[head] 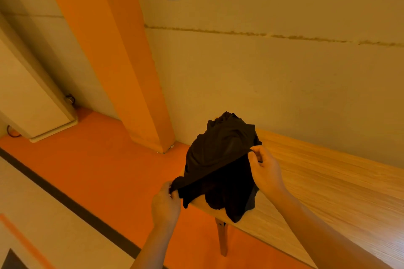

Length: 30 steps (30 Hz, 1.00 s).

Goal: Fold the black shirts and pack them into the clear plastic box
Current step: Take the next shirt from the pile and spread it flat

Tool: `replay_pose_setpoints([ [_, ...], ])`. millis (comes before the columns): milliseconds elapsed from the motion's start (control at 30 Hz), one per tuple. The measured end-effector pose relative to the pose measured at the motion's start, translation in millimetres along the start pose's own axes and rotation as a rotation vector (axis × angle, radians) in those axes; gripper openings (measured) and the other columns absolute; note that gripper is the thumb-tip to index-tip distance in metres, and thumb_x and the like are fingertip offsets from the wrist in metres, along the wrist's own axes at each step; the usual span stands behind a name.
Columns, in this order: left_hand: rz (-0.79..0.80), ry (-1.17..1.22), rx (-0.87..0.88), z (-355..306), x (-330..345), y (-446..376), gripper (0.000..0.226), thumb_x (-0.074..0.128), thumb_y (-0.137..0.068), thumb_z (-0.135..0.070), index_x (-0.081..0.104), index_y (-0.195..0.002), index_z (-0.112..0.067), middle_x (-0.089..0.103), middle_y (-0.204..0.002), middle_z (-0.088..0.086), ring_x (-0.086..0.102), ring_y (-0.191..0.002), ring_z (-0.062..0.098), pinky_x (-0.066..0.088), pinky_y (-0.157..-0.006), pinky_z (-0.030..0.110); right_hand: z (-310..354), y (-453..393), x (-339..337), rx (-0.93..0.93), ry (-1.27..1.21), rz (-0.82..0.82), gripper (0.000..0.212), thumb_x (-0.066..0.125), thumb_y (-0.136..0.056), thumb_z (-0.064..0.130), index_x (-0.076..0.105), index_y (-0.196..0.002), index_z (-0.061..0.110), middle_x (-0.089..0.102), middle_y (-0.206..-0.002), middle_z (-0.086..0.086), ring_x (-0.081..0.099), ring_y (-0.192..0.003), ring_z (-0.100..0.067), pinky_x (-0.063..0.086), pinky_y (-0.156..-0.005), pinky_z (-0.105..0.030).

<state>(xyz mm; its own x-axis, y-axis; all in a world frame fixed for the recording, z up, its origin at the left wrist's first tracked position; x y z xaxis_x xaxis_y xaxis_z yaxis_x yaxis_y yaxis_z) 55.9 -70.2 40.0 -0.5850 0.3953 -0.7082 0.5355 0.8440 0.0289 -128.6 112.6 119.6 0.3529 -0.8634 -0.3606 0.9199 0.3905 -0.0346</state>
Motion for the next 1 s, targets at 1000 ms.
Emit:
replay_pose_setpoints([
  [1000,0.103,0.342,0.249,-117,-65,9,0.024,0.052,-0.098,-0.015,0.066,-0.101,-0.035,0.058,-0.055,-0.016,0.056,-0.05,0.001,0.041,-0.053,0.013,-3,-2,-2,-0.239,0.294,0.081,0.025,0.054,-0.096,0.012,0.064,-0.118,0.02,0.064,-0.108,0.005,0.059,-0.095,-0.007,0.05,-0.085,-0.021],
])
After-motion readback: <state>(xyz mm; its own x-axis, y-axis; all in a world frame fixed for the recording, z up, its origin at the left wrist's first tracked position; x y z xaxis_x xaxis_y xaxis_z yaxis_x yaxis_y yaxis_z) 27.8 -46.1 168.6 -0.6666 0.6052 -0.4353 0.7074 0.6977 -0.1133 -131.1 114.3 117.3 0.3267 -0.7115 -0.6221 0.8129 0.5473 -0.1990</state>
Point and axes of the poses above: each hand's wrist, its own y-axis away from the middle knuckle, its own x-axis out of the palm, z = x × y, the point moved 2 cm from there along -y, towards the middle knuckle
